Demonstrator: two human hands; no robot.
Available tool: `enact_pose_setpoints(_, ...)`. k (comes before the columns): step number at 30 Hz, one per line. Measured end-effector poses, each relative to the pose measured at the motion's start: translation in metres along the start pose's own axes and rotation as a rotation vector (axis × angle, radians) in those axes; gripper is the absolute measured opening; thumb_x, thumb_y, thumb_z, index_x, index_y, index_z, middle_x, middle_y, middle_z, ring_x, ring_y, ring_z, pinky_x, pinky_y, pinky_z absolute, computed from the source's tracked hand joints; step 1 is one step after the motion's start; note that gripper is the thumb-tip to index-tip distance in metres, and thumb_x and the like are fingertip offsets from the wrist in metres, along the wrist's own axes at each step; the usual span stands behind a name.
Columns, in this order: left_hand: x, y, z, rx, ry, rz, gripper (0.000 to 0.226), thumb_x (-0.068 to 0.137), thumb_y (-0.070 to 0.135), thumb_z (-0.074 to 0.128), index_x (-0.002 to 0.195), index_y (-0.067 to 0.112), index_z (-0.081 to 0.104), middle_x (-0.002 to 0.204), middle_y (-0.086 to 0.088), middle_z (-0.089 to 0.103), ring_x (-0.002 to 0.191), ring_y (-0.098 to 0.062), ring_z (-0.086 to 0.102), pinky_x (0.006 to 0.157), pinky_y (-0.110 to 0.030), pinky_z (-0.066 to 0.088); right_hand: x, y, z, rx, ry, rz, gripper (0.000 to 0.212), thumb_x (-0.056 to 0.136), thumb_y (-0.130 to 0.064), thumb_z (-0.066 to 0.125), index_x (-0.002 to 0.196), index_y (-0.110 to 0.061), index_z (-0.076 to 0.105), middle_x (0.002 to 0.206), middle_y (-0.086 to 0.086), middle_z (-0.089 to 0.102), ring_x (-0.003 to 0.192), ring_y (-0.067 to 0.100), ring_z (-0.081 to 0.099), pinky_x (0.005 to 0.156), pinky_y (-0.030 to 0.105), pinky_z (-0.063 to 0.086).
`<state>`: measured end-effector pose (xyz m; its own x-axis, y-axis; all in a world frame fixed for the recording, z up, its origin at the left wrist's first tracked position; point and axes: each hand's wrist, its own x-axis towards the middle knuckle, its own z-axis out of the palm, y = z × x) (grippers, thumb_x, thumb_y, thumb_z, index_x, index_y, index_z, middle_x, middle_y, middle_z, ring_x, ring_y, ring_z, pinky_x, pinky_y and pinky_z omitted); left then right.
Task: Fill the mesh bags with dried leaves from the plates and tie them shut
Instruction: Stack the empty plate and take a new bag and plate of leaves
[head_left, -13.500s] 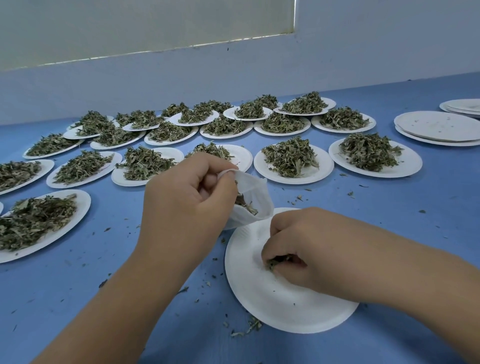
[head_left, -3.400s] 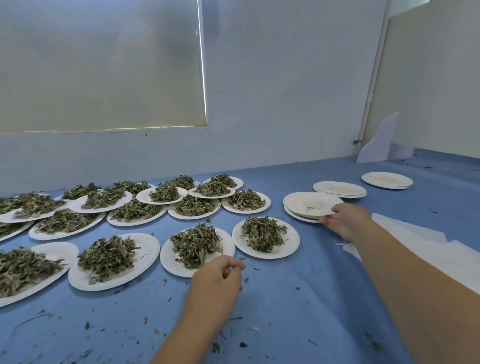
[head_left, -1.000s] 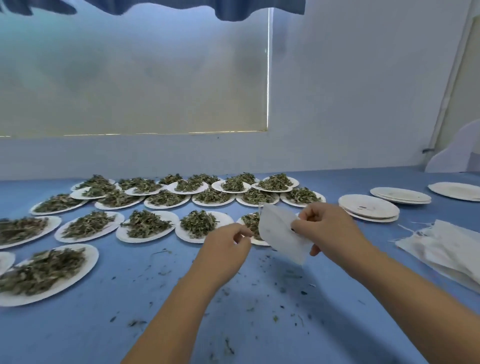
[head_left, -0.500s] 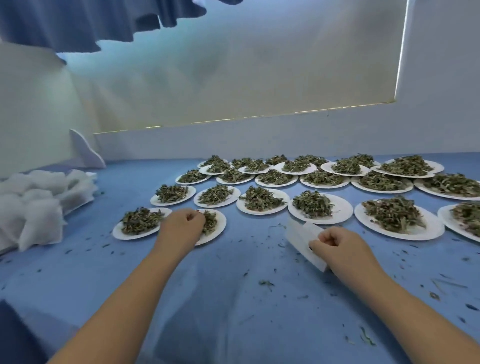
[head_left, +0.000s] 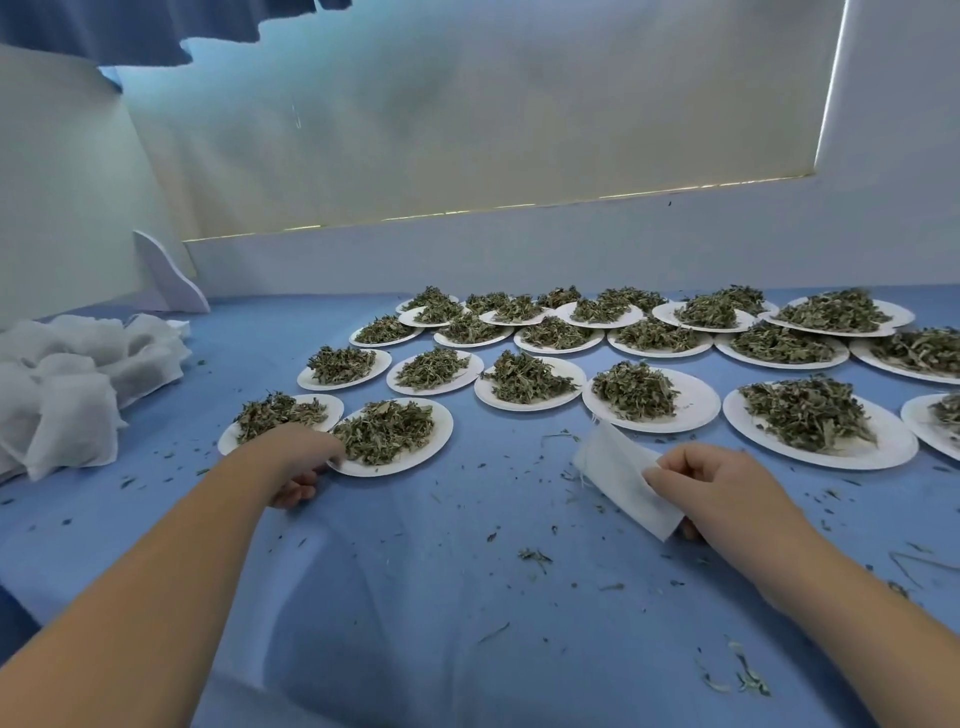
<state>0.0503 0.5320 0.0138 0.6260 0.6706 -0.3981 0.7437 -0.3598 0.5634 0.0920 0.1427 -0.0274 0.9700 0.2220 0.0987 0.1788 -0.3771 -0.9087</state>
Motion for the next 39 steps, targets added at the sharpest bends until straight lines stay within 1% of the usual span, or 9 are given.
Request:
enact_pose_setpoints(5,0.002,0.000,-0.002,-0.089,-0.037,-0.030,0.016,0.080,0.016,0.066,0.080,0.010,0.051,0.059,-0.002,0.041,0.043,-0.013,0.038,0.040,-0.017,0.025,-0.002,0.000,-0.001,-0.024,-0.011,-0.023,0.020,0.087,-0.027,0.065,0.071,-0.015,0.063,0.057,-0.001,0.053,0.045,0.011,0.049,0.051,0.027,0.043)
enact_pose_setpoints(11,0.002,-0.003,-0.002,-0.407,-0.074,-0.001,0.010,0.084,0.005,0.060,0.092,0.004,0.056,0.060,-0.009,0.063,0.039,-0.012,0.047,0.032,-0.012,0.031,-0.004,-0.002,0.000,0.016,-0.015,-0.031,0.020,0.087,-0.026,0.065,0.072,-0.013,0.064,0.056,0.000,0.050,0.047,0.015,0.044,0.051,0.029,0.041)
enact_pose_setpoints(14,0.001,-0.006,0.005,-0.527,-0.095,0.001,0.011,0.085,0.002,0.056,0.096,0.005,0.056,0.060,-0.008,0.055,0.043,-0.011,0.044,0.031,-0.012,0.032,-0.004,-0.004,0.000,0.056,-0.006,-0.022,0.022,0.088,-0.026,0.064,0.070,-0.013,0.063,0.054,-0.003,0.048,0.044,0.014,0.043,0.048,0.027,0.039)
enact_pose_setpoints(17,-0.001,-0.008,0.013,-0.594,-0.103,0.005,0.011,0.086,0.000,0.054,0.096,0.005,0.055,0.062,-0.007,0.050,0.034,-0.009,0.040,0.030,-0.012,0.032,-0.006,-0.006,-0.007,0.073,0.013,-0.019,0.022,0.089,-0.026,0.064,0.070,-0.014,0.063,0.052,-0.006,0.050,0.042,0.013,0.049,0.041,0.019,0.036)
enact_pose_setpoints(26,-0.022,0.013,0.034,-0.526,-0.288,0.081,0.008,0.086,0.004,0.059,0.080,0.007,0.054,0.054,-0.004,0.045,0.036,-0.008,0.035,0.033,-0.011,0.034,-0.012,-0.008,-0.071,0.036,0.133,-0.063,0.022,0.090,-0.022,0.064,0.074,-0.007,0.065,0.067,0.004,0.054,0.049,0.014,0.045,0.049,0.023,0.043)
enact_pose_setpoints(28,-0.033,0.024,0.046,-0.513,-0.322,0.127,0.009,0.086,0.005,0.059,0.081,0.008,0.053,0.052,-0.003,0.045,0.036,-0.008,0.035,0.033,-0.011,0.033,-0.011,-0.009,-0.090,0.032,0.183,-0.055,0.023,0.090,-0.024,0.063,0.073,-0.010,0.066,0.064,0.001,0.057,0.048,0.013,0.047,0.052,0.028,0.044)
enact_pose_setpoints(31,-0.052,0.038,0.069,-0.514,-0.355,0.184,0.006,0.086,0.002,0.061,0.084,0.005,0.056,0.052,-0.003,0.054,0.034,-0.008,0.039,0.033,-0.013,0.035,-0.012,-0.011,-0.117,0.069,0.249,-0.048,0.023,0.091,-0.024,0.063,0.073,-0.009,0.066,0.055,-0.004,0.057,0.045,0.010,0.048,0.048,0.024,0.041)
enact_pose_setpoints(34,-0.072,0.051,0.089,-0.484,-0.416,0.227,0.009,0.084,0.002,0.064,0.091,0.000,0.059,0.064,-0.008,0.059,0.038,-0.010,0.041,0.035,-0.015,0.037,-0.016,-0.015,-0.137,0.091,0.301,-0.040,0.021,0.091,-0.022,0.063,0.073,-0.009,0.064,0.047,-0.009,0.051,0.038,0.006,0.043,0.039,0.015,0.036)
enact_pose_setpoints(39,-0.104,0.068,0.118,-0.334,-0.542,0.334,0.015,0.084,0.005,0.064,0.097,-0.001,0.060,0.074,-0.010,0.060,0.041,-0.011,0.042,0.035,-0.018,0.035,-0.021,-0.025,-0.161,0.060,0.410,-0.067,0.019,0.087,-0.022,0.064,0.070,-0.013,0.064,0.046,-0.003,0.048,0.036,0.009,0.039,0.038,0.020,0.034)
